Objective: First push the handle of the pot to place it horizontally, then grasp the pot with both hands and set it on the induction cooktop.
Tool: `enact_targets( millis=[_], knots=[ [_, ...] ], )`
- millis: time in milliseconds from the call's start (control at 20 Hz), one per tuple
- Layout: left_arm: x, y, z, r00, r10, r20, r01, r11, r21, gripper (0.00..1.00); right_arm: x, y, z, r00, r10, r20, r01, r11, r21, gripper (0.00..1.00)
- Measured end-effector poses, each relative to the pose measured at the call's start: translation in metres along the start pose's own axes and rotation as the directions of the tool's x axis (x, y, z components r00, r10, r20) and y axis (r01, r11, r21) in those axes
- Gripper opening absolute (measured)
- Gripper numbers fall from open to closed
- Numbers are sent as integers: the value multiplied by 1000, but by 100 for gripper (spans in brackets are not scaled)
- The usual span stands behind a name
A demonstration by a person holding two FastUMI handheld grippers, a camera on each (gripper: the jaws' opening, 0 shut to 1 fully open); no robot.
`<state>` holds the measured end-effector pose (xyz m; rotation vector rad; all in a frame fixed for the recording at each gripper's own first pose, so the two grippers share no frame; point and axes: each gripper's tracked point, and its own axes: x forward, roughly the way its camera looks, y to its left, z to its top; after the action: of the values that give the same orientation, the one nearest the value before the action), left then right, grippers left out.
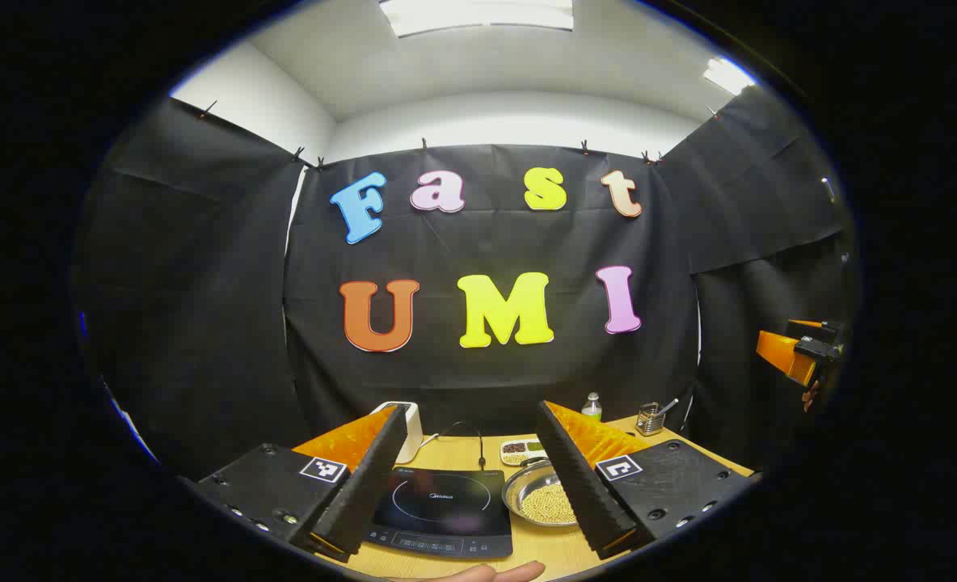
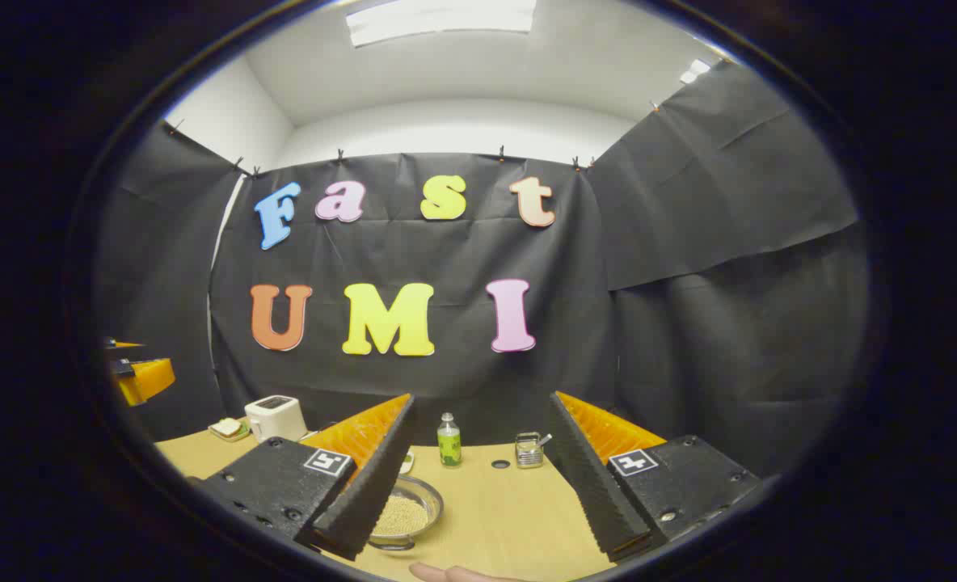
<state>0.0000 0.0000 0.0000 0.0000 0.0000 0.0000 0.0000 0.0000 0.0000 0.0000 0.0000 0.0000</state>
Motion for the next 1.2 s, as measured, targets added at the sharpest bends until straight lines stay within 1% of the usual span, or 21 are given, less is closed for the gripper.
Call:
enact_targets(
  millis=[150,400,650,800,850,900,950,1000,1050,1150,1200],
  knots=[
    [0,0,-2,1000,9,-4,-9,1000,-5,96,-1,2,-2,1000,11,-10,-11,1000,1,100],
    [1,0,-2,1000,22,1,-22,999,-25,96,4,0,-5,1000,2,-25,-2,1000,-3,100],
    [1,-1,-3,1000,24,3,-24,1000,-17,96,19,4,-13,999,1,-49,-2,1000,-10,100],
    [1,0,-4,1000,23,3,-23,1000,-7,96,28,18,-31,995,54,-83,-55,998,-12,99],
    [0,0,-4,1000,21,4,-21,1000,-6,96,32,21,-39,992,69,-101,-70,997,-11,95],
    [0,0,-3,1000,21,6,-21,1000,-8,96,36,26,-46,989,93,-119,-94,996,-8,94],
    [0,0,-3,1000,20,8,-20,1000,-10,96,41,34,-54,984,116,-137,-117,993,-3,89],
    [-1,0,-3,1000,18,7,-18,1000,-12,96,44,41,-63,977,140,-162,-143,990,-4,88],
    [-1,0,-3,1000,16,7,-16,1000,-12,96,48,47,-74,967,168,-190,-171,985,0,74],
    [-1,0,-4,1000,14,5,-14,1000,-8,96,53,66,-102,935,229,-270,-235,972,10,44],
    [-1,0,-3,1000,14,5,-14,1000,-4,96,57,69,-120,917,234,-323,-240,971,23,22]
  ],
)
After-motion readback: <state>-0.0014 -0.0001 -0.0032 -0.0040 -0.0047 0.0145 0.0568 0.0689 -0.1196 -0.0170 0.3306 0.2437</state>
